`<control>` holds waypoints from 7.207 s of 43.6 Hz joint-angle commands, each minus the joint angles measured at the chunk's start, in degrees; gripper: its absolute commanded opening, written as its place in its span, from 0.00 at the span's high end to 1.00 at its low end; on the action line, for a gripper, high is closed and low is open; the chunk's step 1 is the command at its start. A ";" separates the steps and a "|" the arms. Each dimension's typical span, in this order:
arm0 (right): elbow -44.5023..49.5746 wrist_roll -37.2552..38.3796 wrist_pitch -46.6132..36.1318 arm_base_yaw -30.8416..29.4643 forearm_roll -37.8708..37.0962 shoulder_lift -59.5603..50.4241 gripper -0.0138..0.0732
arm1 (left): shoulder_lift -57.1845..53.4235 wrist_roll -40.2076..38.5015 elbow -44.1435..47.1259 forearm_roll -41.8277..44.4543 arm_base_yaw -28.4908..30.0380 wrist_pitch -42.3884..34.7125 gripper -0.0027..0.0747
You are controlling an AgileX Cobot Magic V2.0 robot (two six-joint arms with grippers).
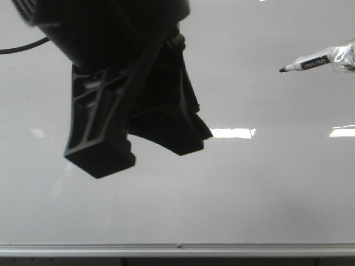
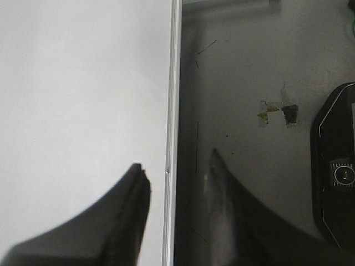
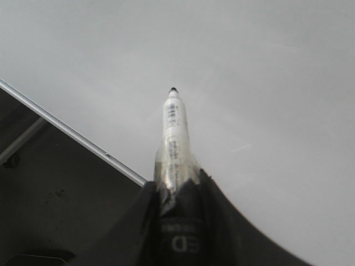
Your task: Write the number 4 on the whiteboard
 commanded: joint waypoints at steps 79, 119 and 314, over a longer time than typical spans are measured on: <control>-18.84 4.24 -9.67 -5.24 1.33 25.70 0.91 | -2.08 -0.45 -1.88 -0.38 0.02 -2.66 0.99; -23.98 4.85 -9.42 -5.72 1.38 24.03 0.91 | -2.08 -0.45 -1.88 -0.38 0.02 -2.66 0.99; -4.11 4.80 3.16 9.52 -1.99 -7.79 0.21 | 15.47 -26.12 -11.21 -6.27 67.84 0.37 0.41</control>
